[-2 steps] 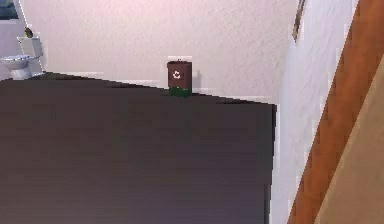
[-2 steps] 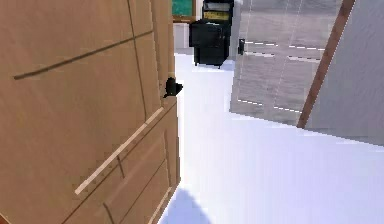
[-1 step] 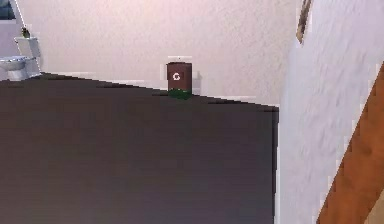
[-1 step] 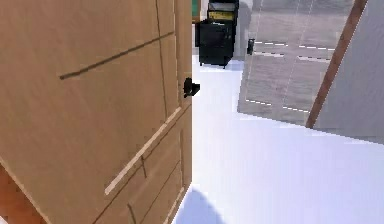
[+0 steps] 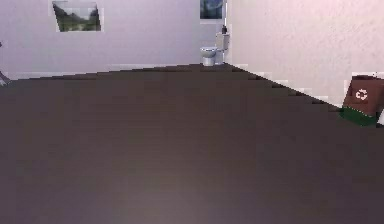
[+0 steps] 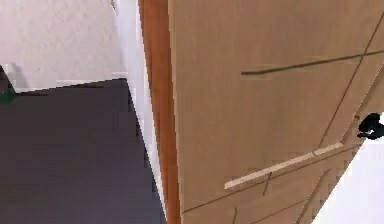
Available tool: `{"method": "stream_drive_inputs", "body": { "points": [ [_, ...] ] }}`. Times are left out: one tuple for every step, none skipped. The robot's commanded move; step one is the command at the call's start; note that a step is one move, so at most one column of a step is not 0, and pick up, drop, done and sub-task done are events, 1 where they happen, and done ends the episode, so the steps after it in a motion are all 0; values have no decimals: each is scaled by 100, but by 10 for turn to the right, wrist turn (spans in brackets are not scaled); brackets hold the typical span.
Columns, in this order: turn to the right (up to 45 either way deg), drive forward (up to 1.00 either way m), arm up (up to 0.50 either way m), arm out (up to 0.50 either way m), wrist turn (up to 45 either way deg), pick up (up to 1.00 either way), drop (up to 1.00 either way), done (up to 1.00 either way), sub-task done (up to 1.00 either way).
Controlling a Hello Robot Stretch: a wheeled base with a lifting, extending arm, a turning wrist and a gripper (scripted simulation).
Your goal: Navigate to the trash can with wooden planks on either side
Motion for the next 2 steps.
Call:
{"method": "stream_drive_inputs", "body": {
  "points": [
    [-210,0,0,0,0,0,0,0,0],
    [0,45,0,0,0,0,0,0,0]
  ]
}}
